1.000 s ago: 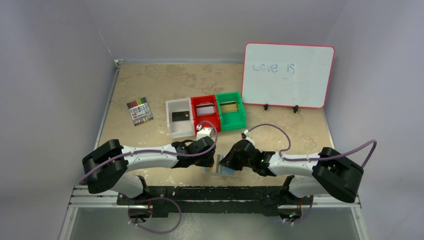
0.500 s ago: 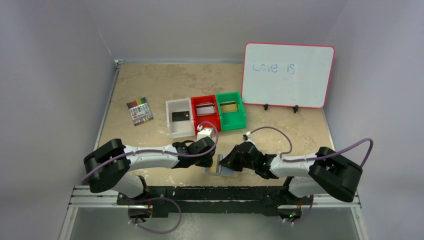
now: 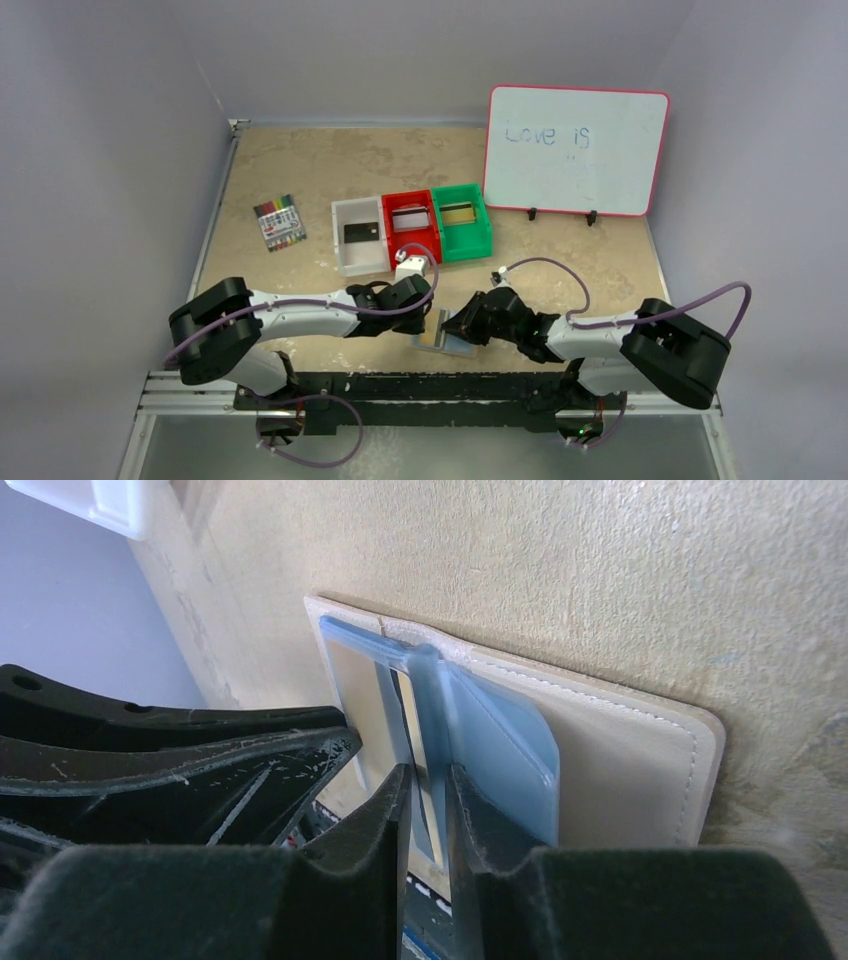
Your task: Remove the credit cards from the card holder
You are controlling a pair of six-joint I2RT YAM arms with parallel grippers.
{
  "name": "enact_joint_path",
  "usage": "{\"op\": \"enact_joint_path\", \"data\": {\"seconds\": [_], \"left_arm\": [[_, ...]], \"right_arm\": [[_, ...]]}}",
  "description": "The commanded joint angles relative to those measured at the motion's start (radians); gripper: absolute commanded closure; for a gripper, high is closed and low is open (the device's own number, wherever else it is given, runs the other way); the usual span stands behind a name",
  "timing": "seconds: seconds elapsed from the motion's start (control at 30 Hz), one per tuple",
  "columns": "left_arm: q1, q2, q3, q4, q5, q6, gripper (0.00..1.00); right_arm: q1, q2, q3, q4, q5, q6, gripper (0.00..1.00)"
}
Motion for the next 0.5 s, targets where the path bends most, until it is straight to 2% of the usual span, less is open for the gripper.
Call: {"op": "enact_joint_path", "data": {"seconds": [0.0, 0.1, 0.2, 0.47], "left_arm": [[-0.015, 0.008, 0.021, -0.001, -0.004, 0.01, 0.79], [-0.017, -0.019, 0.023, 0.013, -0.003, 0.018, 0.7], [-0.017, -0.014, 0.03, 0.023, 0.011, 0.031, 0.66], [-0.042, 0.099, 0.092, -0.087, -0.052, 0.031, 0.69]], "right_arm": [[-0.01, -0.006, 0.007, 0.035, -0.017, 0.013, 0.79], [-0.013, -0.002, 0.005, 0.026, -0.017, 0.019, 0.79], [-0.015, 0.0, 0.007, 0.024, -0.017, 0.015, 0.8], [-0.02, 0.001, 0.014, 0.032, -0.026, 0.008, 0.82]]}}
